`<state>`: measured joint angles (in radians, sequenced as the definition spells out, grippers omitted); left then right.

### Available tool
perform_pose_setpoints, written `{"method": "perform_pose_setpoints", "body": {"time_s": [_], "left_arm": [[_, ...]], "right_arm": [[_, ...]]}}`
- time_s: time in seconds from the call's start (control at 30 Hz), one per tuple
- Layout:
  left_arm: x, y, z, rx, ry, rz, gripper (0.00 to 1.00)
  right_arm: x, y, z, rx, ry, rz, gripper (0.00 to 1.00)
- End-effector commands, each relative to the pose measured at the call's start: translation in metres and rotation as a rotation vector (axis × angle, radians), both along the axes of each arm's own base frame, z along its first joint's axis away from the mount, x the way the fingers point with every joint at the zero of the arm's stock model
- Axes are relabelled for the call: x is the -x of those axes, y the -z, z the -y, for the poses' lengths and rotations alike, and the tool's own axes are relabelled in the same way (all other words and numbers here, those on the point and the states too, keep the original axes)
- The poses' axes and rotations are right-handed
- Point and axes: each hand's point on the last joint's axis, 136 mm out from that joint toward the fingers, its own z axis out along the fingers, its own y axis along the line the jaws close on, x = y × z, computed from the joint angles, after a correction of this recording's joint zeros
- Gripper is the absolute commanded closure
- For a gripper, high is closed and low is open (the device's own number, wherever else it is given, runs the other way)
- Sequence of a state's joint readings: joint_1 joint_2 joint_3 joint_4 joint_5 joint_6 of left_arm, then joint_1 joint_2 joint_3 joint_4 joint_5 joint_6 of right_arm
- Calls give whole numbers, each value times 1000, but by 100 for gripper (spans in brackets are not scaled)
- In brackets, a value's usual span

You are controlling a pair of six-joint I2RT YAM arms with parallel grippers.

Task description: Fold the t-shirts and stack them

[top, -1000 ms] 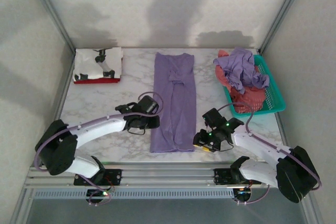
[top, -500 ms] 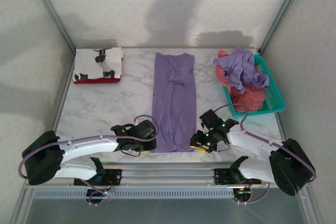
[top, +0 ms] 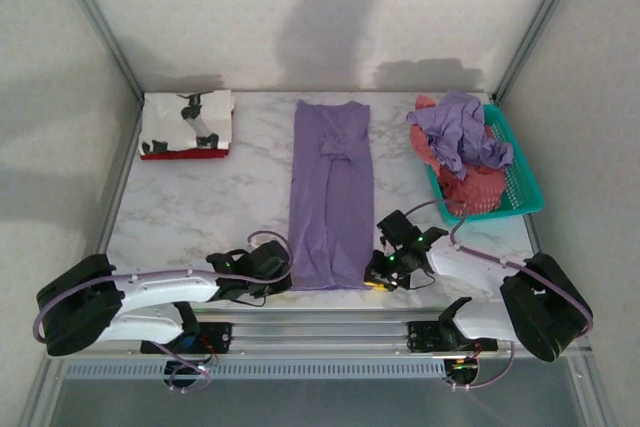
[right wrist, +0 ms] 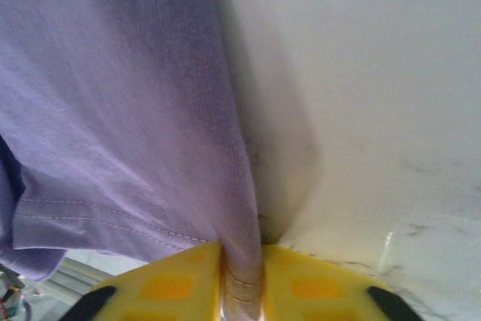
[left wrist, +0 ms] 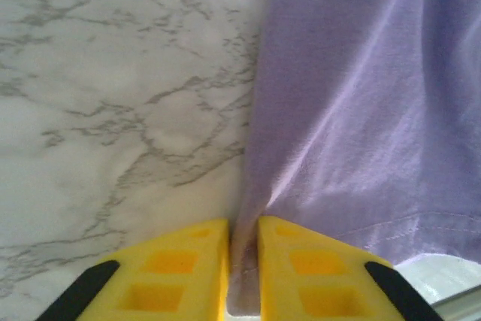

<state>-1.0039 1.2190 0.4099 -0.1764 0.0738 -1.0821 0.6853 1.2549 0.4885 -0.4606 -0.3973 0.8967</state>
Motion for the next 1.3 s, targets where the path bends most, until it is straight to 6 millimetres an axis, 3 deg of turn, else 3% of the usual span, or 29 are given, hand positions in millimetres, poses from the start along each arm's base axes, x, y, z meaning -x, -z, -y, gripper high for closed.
{"method": "perform_pose_setpoints", "body": {"time_s": [0.0, 0.1, 0.23, 0.4, 0.57, 0.73, 0.97, 1.27], "left_arm": [[9, 8, 12, 29, 21, -7, 94], [9, 2, 11, 34, 11, 15, 100], [15, -1, 12, 50, -5, 20, 100], [19, -13, 20, 77, 7, 20, 100], [-2, -45, 34, 41, 31, 68, 100], [-31, -64, 43, 88, 37, 109, 100], [-88, -98, 44, 81, 33, 188, 100], [-156, -109, 32, -40, 34, 224, 100]], "right_arm": [[12, 5, 3, 3, -6, -33, 91], [16, 6, 8, 13, 3, -36, 100], [30, 14, 16, 27, 11, -71, 100], [32, 6, 20, 14, 34, -46, 100], [17, -8, 33, 67, 72, 40, 100], [-20, -41, 28, 43, 103, 139, 100], [-75, -73, 21, 36, 87, 217, 100], [-151, -95, 15, 56, 56, 282, 100]]}}
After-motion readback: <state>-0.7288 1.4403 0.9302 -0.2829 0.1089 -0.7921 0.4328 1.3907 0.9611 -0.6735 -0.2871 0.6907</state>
